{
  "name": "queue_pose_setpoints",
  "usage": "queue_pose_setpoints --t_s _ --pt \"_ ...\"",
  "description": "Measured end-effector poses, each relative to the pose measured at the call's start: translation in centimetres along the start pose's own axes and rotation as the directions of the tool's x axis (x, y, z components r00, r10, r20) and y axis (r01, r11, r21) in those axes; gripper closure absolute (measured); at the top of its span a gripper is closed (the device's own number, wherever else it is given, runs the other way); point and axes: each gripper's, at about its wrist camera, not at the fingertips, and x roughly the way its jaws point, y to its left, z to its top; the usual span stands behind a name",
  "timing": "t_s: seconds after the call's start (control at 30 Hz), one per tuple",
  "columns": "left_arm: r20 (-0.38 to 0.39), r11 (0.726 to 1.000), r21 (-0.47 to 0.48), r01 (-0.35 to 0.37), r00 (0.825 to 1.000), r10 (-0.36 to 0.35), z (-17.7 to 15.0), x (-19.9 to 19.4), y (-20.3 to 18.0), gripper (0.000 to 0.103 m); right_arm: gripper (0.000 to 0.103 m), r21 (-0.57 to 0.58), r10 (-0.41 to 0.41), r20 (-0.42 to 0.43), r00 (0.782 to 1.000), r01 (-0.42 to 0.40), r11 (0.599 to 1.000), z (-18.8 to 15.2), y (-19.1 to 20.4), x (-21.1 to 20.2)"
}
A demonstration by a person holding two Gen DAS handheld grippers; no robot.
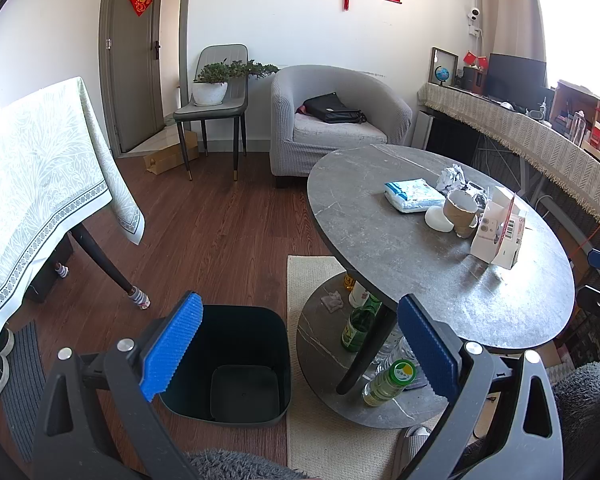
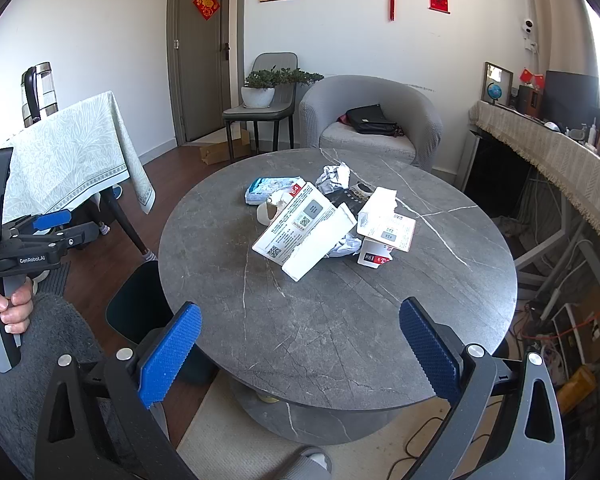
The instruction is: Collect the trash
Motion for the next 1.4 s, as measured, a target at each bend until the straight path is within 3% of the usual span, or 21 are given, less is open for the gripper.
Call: queue_pose_setpoints --t_s 0.47,0.73,0.9,1.0,1.2,1.33,1.4 --pt "-0.001 1.0 -0.003 0.003 1.0 -0.003 -0.2 0.7 -0.3 0.003 0.003 -0.002 -0.002 -0.005 1.0 0.002 1.0 -0.3 -0.1 -0.1" --pt "0.052 0.993 0.036 0.115 0.992 -0.116 0.4 -0.8 -1.2 0.003 0.003 0.039 -0.019 -0.034 0.999 0.02 0.999 -0.1 -1.5 -0.2" --pt "0.031 0.968 0.119 0.22 0.974 -0.225 1.4 -1.1 -3.2 0.003 0.003 0.113 0.0 0.017 1.0 -0.001 0.994 1.1 -3.3 -1.7" --pt "0.033 0.958 0.173 0.227 0.971 -0.236 1.9 -0.7 -4.8 0.003 0.003 0.123 -0.005 0.026 1.0 0.002 0.992 1.9 -4.0 -1.6" --pt "-0.003 0.94 0.168 0.297 0.954 -0.301 3.1 1.6 -6.2 0.004 0.003 0.167 -0.019 0.036 0.999 0.013 0.986 3.2 -5.7 -0.2" --pt "-0.051 0.916 0.18 0.358 0.934 -0.355 3.6 3.5 -7.7 0.018 0.003 0.19 -0.017 0.024 1.0 0.012 0.982 4.0 -6.7 1.2" --pt "-0.066 0.902 0.197 0.385 0.923 -0.379 3.8 4.2 -8.6 0.018 0.003 0.193 -0.009 0.01 1.0 0.007 0.981 4.3 -7.1 2.0"
